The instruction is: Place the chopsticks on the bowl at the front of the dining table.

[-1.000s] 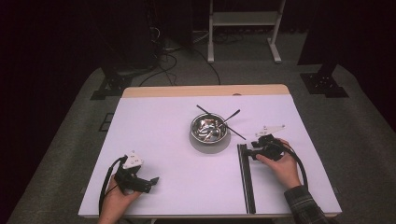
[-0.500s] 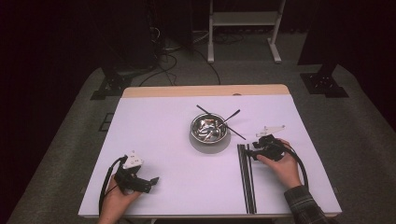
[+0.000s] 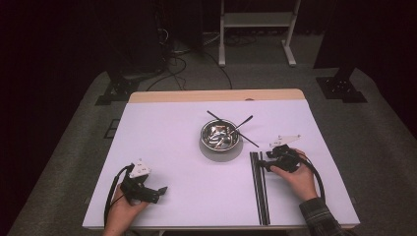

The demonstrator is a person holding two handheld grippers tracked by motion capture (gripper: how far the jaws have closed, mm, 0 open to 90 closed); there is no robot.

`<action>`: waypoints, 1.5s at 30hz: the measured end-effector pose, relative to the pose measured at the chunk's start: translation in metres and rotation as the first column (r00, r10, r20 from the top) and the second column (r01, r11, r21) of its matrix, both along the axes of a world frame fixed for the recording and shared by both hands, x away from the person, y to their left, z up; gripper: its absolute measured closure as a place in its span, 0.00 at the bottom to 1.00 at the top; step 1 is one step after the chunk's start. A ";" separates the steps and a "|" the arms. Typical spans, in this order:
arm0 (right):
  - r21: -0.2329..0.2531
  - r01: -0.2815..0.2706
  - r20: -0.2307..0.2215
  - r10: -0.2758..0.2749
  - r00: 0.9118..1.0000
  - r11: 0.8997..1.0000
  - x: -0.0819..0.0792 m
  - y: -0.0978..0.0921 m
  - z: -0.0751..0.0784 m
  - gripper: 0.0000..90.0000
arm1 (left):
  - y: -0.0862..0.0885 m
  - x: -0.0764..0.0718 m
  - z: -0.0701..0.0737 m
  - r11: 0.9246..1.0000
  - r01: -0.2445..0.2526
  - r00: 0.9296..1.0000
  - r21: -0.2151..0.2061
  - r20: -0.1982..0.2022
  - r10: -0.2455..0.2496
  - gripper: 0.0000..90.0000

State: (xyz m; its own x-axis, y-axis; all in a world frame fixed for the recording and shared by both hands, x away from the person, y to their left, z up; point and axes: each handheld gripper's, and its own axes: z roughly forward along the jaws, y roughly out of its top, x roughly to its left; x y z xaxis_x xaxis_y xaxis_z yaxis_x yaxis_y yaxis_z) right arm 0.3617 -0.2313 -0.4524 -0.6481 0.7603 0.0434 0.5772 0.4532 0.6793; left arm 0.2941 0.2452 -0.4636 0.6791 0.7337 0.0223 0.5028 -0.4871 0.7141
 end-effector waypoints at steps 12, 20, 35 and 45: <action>-0.001 -0.008 0.002 0.008 1.000 1.000 -0.015 0.000 0.000 0.50 | 0.000 0.000 0.000 1.000 0.000 1.000 0.000 0.000 0.000 0.00; -0.001 -0.019 -0.002 0.019 1.000 1.000 -0.024 0.000 0.000 0.50 | 0.000 0.000 0.000 1.000 0.000 1.000 0.000 0.000 0.000 0.00; -0.005 -0.039 -0.008 0.039 0.999 0.999 -0.041 0.001 0.001 0.50 | 0.000 0.000 0.000 1.000 0.000 1.000 0.000 0.000 0.000 0.00; -0.007 -0.054 -0.015 0.054 0.998 0.999 -0.057 0.001 0.001 0.50 | 0.000 0.000 0.000 1.000 0.000 1.000 0.000 0.000 0.000 0.00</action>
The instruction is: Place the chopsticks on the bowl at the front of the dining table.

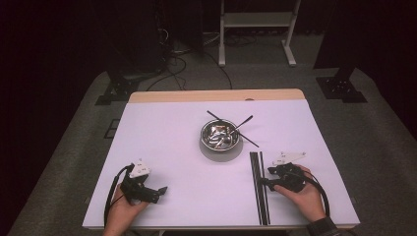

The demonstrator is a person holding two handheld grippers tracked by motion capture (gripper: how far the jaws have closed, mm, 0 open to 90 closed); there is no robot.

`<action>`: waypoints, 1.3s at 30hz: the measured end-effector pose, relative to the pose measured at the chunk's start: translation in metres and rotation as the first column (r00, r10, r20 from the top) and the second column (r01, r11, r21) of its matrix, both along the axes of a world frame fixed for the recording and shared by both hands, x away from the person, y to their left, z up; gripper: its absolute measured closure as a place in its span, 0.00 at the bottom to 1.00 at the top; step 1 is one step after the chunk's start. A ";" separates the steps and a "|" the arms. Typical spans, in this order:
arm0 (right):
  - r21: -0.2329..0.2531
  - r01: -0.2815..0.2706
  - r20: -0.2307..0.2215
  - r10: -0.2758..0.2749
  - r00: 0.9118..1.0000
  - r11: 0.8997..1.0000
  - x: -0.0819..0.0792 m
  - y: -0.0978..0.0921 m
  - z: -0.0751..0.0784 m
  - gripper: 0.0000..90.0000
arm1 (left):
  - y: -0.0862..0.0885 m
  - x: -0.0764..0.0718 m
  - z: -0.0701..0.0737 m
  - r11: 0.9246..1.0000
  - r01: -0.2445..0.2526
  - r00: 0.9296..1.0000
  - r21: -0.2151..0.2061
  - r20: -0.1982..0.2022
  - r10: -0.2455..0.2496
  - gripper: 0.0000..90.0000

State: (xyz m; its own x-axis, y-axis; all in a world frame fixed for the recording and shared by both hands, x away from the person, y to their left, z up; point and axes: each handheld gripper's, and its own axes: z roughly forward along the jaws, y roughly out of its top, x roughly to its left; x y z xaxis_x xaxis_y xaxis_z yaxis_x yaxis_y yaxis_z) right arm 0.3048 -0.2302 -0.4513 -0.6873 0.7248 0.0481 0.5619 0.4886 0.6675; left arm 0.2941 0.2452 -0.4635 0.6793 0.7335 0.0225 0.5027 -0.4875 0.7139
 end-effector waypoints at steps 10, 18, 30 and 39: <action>0.003 -0.009 -0.006 0.009 1.000 1.000 -0.017 0.001 0.000 0.50 | 0.000 0.000 0.000 1.000 0.000 1.000 0.000 0.000 0.000 0.00; 0.005 -0.020 -0.008 0.020 1.000 1.000 -0.031 0.001 0.000 0.50 | 0.000 0.000 0.000 1.000 0.000 1.000 0.000 0.000 0.000 0.00; 0.005 -0.031 -0.006 0.032 0.999 0.999 -0.049 0.000 0.000 0.49 | 0.000 0.000 0.000 1.000 -0.001 1.000 0.000 0.000 0.001 0.00; -0.009 -0.035 0.004 0.035 0.999 0.999 -0.059 -0.002 0.000 0.49 | 0.000 0.000 0.000 1.000 0.000 1.000 0.000 0.000 0.000 0.00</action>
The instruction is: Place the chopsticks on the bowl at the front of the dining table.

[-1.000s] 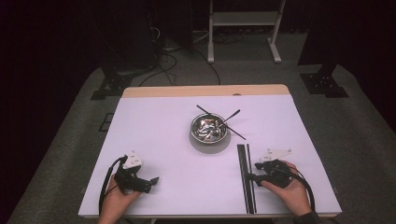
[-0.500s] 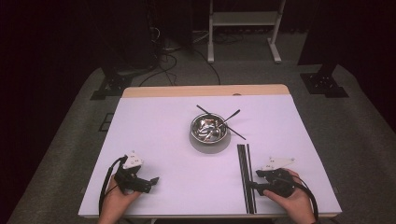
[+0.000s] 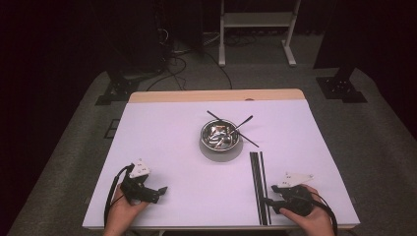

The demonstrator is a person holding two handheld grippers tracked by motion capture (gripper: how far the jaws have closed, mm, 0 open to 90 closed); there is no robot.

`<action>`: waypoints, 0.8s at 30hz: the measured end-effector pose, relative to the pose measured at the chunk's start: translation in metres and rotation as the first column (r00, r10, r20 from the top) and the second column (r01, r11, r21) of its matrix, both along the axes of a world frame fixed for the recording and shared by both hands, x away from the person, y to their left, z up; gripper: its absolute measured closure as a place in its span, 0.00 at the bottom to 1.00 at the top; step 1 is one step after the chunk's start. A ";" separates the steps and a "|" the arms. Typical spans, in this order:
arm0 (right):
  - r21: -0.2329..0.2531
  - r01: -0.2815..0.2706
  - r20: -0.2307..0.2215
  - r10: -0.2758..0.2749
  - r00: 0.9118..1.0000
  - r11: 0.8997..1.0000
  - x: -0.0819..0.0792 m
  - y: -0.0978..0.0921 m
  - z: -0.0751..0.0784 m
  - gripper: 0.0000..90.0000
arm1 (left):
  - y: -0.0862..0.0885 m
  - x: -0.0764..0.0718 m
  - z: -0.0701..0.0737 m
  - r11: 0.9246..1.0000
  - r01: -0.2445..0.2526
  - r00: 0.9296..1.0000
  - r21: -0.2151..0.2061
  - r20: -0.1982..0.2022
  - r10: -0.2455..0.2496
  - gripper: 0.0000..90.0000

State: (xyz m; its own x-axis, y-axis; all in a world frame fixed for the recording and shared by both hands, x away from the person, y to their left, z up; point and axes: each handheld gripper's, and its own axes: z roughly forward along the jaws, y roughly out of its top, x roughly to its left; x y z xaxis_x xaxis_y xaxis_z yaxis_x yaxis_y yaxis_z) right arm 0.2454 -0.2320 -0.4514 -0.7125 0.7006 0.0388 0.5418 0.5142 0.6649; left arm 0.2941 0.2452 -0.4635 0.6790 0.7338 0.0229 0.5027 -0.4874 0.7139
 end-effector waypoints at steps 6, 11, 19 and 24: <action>-0.013 0.019 0.008 -0.019 1.000 1.000 -0.001 -0.004 0.000 0.50 | 0.000 0.000 0.000 1.000 0.000 1.000 0.000 0.000 0.000 0.00; -0.025 0.032 0.015 -0.032 0.999 0.999 -0.001 -0.008 0.000 0.50 | 0.000 0.000 0.000 1.000 0.000 1.000 0.000 0.000 0.000 0.00; -0.026 0.060 0.016 -0.060 0.998 0.998 0.000 -0.017 0.000 0.50 | 0.000 0.000 0.000 1.000 0.000 1.000 0.000 0.000 0.000 0.00; -0.026 0.073 0.020 -0.072 0.997 0.997 0.002 -0.023 0.000 0.49 | 0.000 0.000 0.000 1.000 0.000 1.000 0.000 0.000 0.000 0.00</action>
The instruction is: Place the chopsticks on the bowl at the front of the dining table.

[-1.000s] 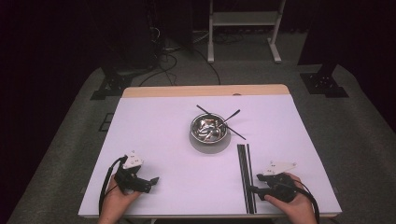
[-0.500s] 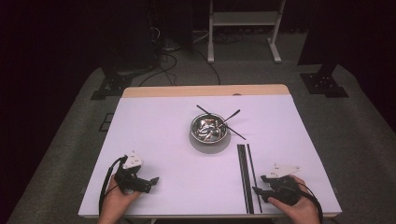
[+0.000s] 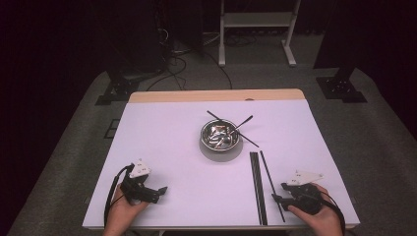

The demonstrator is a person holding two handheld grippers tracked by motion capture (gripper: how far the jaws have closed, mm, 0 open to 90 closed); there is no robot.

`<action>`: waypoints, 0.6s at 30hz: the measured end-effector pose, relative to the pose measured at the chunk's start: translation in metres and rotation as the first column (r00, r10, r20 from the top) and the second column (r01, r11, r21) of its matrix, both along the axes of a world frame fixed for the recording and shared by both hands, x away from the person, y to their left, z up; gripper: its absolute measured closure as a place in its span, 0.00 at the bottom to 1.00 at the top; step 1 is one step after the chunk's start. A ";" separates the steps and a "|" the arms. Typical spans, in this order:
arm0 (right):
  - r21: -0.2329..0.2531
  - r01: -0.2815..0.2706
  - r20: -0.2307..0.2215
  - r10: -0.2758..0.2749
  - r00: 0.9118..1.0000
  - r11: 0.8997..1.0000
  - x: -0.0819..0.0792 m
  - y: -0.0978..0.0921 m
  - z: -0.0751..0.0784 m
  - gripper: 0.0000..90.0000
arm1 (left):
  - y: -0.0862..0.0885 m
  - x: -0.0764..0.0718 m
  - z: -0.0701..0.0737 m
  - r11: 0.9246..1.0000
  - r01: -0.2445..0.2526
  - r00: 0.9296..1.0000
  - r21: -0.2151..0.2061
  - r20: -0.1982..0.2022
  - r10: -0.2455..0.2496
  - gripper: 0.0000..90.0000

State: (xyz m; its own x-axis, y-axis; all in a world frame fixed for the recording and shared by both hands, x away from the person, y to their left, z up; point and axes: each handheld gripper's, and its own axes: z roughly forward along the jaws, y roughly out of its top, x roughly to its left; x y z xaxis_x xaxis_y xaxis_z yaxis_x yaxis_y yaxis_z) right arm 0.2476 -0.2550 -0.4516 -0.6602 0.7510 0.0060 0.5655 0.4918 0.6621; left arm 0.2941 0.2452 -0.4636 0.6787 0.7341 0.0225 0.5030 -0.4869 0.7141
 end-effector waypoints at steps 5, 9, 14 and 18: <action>0.000 0.013 0.000 -0.013 1.000 1.000 0.001 -0.004 0.000 0.49 | 0.000 0.000 0.000 1.000 0.000 1.000 0.000 0.000 0.000 0.00; -0.001 0.023 0.006 -0.023 1.000 1.000 0.002 -0.008 0.000 0.49 | 0.000 0.000 0.000 1.000 0.000 1.000 0.000 0.000 0.000 0.00; -0.003 0.040 0.006 -0.040 0.999 0.999 0.004 -0.014 0.000 0.49 | 0.000 0.000 0.000 1.000 0.000 1.000 0.000 0.000 0.000 0.00; -0.004 0.051 0.008 -0.051 0.999 0.999 0.005 -0.019 0.000 0.49 | 0.000 0.000 0.000 1.000 0.000 1.000 0.000 0.000 0.000 0.00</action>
